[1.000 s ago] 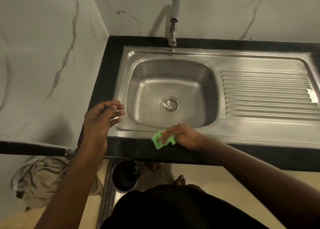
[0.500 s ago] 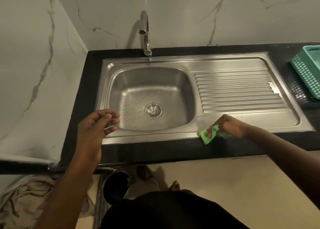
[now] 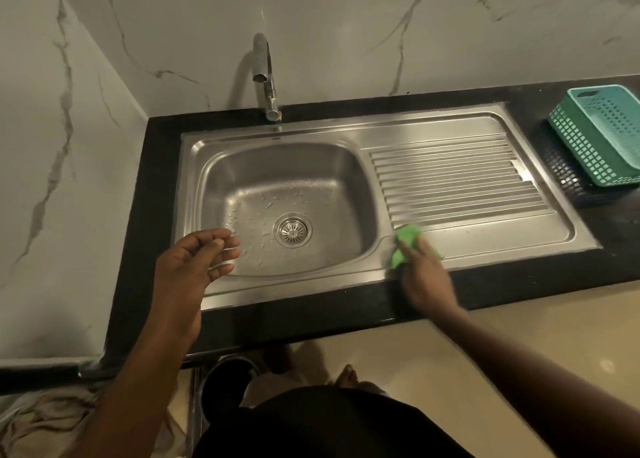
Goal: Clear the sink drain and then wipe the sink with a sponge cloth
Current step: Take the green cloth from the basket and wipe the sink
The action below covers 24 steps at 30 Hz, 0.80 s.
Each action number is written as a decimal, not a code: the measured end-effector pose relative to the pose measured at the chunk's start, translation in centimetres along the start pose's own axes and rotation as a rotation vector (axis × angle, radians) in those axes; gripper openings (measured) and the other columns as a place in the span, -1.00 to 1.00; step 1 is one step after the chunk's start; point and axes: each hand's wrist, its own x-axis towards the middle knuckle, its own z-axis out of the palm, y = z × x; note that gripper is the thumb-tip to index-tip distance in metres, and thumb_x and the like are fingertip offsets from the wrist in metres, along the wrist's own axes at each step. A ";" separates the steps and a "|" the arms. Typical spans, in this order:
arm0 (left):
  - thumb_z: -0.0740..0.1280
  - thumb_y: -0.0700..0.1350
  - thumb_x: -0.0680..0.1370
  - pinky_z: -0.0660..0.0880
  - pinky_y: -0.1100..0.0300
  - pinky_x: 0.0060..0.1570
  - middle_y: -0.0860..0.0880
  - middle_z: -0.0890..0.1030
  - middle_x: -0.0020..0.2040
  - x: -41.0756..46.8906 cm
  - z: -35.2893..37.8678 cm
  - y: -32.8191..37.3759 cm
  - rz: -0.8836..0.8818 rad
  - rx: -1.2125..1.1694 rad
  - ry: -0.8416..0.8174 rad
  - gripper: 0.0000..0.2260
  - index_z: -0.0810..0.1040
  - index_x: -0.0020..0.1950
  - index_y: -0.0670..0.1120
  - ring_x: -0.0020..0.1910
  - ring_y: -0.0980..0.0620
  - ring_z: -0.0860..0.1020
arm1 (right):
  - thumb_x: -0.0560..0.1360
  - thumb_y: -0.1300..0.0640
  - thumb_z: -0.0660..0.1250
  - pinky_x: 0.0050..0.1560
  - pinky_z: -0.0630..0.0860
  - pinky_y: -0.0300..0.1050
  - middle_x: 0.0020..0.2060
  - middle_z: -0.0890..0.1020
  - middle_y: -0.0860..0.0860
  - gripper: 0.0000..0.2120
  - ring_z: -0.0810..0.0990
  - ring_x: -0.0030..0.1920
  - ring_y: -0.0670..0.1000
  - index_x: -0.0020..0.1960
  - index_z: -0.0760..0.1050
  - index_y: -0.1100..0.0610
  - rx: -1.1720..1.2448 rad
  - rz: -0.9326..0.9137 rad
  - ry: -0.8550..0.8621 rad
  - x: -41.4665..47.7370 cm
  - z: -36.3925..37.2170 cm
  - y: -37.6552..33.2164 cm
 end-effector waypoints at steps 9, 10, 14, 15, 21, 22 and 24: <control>0.32 -0.21 0.69 0.65 0.06 0.06 -0.08 0.79 0.05 2.2 -2.9 -0.3 -0.004 0.003 0.025 -0.75 0.76 0.07 0.04 0.08 -0.08 0.77 | 0.55 0.08 0.23 0.64 0.00 0.10 0.60 0.23 0.26 -0.37 0.16 0.62 0.22 0.59 0.23 0.20 0.004 -0.320 -0.236 -3.7 10.4 -20.9; 0.32 -0.21 0.69 0.64 0.03 0.07 -0.08 0.79 0.05 2.6 -3.4 -0.2 -0.004 0.004 0.041 -0.75 0.77 0.06 0.05 0.07 -0.09 0.77 | 0.55 0.08 0.25 0.64 0.00 0.11 0.61 0.20 0.28 -0.34 0.15 0.62 0.24 0.60 0.20 0.21 0.002 -0.335 -0.278 -3.8 11.1 -22.8; 0.32 -0.19 0.68 0.66 0.04 0.08 -0.09 0.79 0.07 3.8 -5.5 0.3 0.030 0.022 0.089 -0.78 0.76 0.11 0.02 0.09 -0.11 0.77 | 0.55 0.13 0.35 0.59 0.20 0.05 0.52 0.39 0.24 -0.46 0.32 0.55 0.22 0.50 0.38 0.20 0.162 -0.366 -0.406 -3.4 11.5 -28.0; 0.32 -0.20 0.68 0.66 0.04 0.07 -0.10 0.79 0.07 4.0 -5.8 0.4 0.037 0.015 0.099 -0.78 0.76 0.11 0.02 0.09 -0.11 0.77 | 0.56 0.17 0.32 0.51 0.31 -0.02 0.42 0.52 0.18 -0.59 0.44 0.47 0.18 0.40 0.51 0.18 0.301 -0.323 -0.429 -3.0 11.0 -28.7; 0.33 -0.19 0.67 0.61 -0.08 0.19 -0.13 0.78 0.08 5.0 -6.5 0.9 0.062 -0.016 0.123 -0.78 0.76 0.10 0.04 0.09 -0.15 0.75 | 0.67 0.22 0.15 0.14 0.56 0.15 0.11 0.67 0.24 -0.75 0.66 0.01 0.20 0.20 0.57 0.23 1.457 0.473 -0.755 1.9 6.9 -26.8; 0.34 -0.18 0.67 0.61 -0.08 0.20 -0.13 0.78 0.08 5.1 -6.5 0.9 0.064 -0.017 0.123 -0.78 0.76 0.09 0.04 0.10 -0.15 0.75 | 0.66 0.24 0.13 0.10 0.57 0.17 0.07 0.67 0.22 -0.76 0.66 -0.03 0.18 0.20 0.54 0.22 1.623 0.546 -0.746 2.7 6.0 -25.4; 0.35 -0.15 0.66 0.61 -0.06 0.20 -0.12 0.78 0.09 5.1 -6.5 0.9 0.064 -0.017 0.118 -0.80 0.76 0.10 0.06 0.11 -0.13 0.75 | 0.64 0.25 0.15 0.11 0.58 0.21 0.00 0.68 0.19 -0.77 0.67 -0.06 0.17 0.21 0.53 0.19 1.696 0.590 -0.636 4.3 3.9 -22.0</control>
